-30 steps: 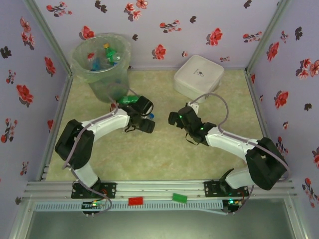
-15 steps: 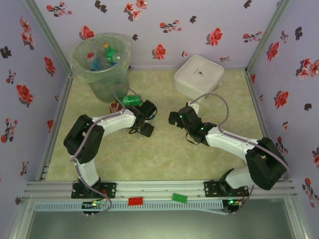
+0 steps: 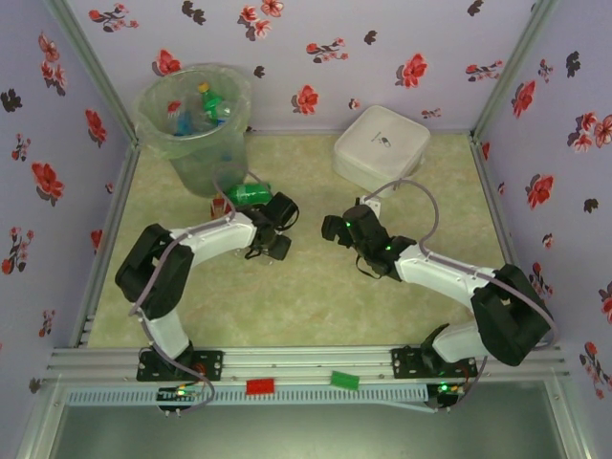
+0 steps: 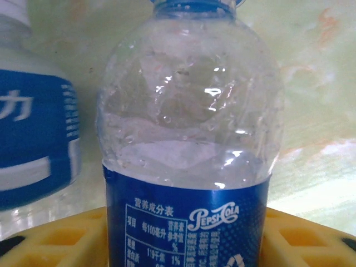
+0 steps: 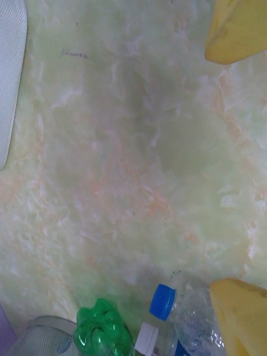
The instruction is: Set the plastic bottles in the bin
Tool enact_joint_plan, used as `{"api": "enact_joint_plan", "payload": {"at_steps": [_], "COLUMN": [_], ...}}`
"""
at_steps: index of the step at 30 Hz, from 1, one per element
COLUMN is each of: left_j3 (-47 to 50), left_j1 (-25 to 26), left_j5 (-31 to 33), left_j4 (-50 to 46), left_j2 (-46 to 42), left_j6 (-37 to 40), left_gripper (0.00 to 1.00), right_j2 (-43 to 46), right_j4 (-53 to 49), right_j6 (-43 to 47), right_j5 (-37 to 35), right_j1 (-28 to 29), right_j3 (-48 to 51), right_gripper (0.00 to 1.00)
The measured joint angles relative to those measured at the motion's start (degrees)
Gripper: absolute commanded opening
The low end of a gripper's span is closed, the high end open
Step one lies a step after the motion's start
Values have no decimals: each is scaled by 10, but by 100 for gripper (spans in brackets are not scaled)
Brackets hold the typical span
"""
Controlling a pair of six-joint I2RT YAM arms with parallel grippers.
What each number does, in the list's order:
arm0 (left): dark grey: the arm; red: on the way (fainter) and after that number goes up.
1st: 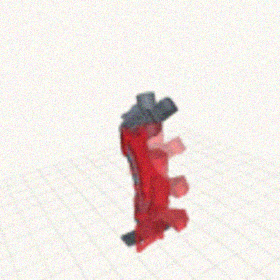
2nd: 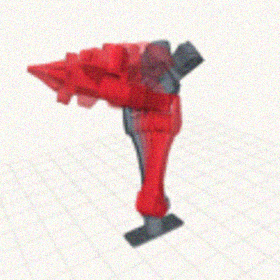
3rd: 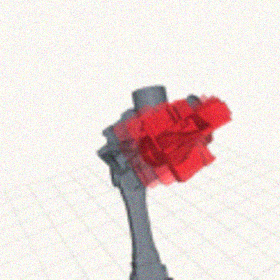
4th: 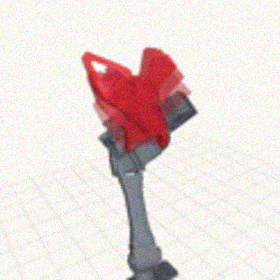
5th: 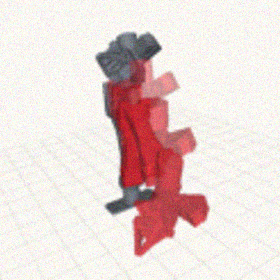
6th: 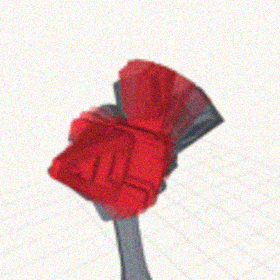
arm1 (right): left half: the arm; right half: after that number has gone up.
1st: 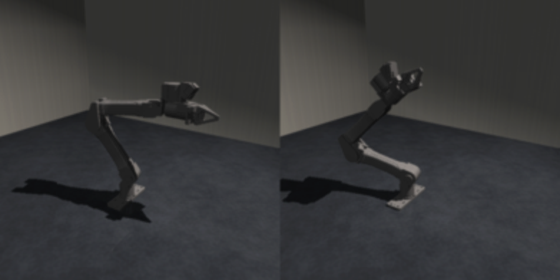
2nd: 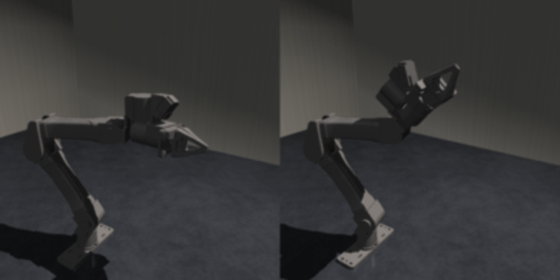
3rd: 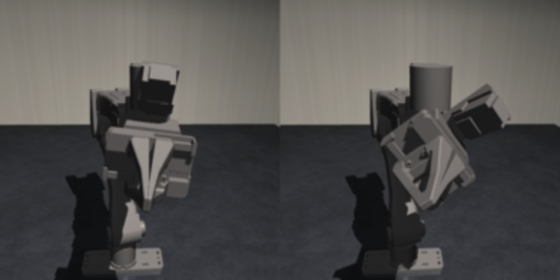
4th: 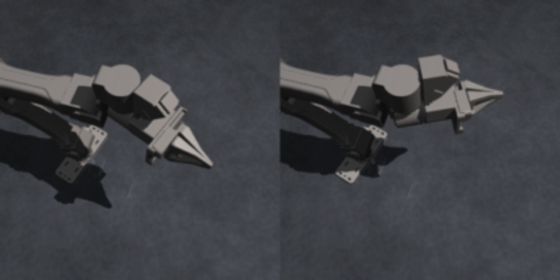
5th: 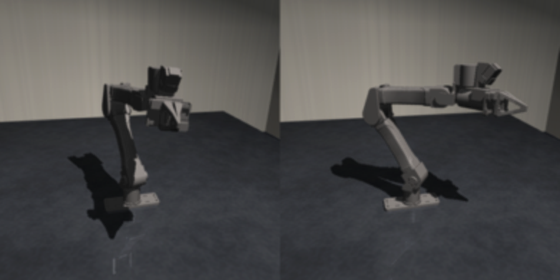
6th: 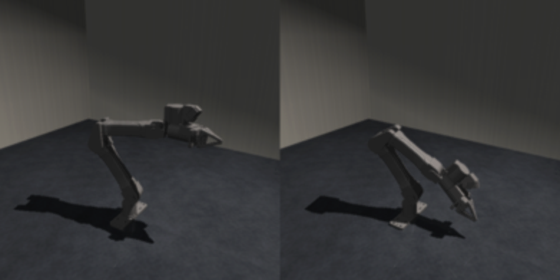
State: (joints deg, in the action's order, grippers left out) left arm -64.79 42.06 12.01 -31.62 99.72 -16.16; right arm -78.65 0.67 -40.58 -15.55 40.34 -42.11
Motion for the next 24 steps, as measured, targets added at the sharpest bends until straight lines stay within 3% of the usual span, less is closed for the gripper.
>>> {"api": "enact_joint_plan", "payload": {"at_steps": [11,19,24], "left_j3": [-33,-202,-338], "left_j1": [-20,-127,-209], "left_j5": [5,-1,-21], "left_j4": [8,-17,-28], "left_j2": [-185,-196,-156], "left_j6": [-3,31,57], "left_gripper": [48,47,45], "right_j2": [12,12,12], "right_j4": [97,132,132], "right_j6": [18,28,31], "right_j5": [89,135,143], "right_j1": [0,0,0], "right_j3": [29,30,30], "right_gripper": [100,100,99]}}
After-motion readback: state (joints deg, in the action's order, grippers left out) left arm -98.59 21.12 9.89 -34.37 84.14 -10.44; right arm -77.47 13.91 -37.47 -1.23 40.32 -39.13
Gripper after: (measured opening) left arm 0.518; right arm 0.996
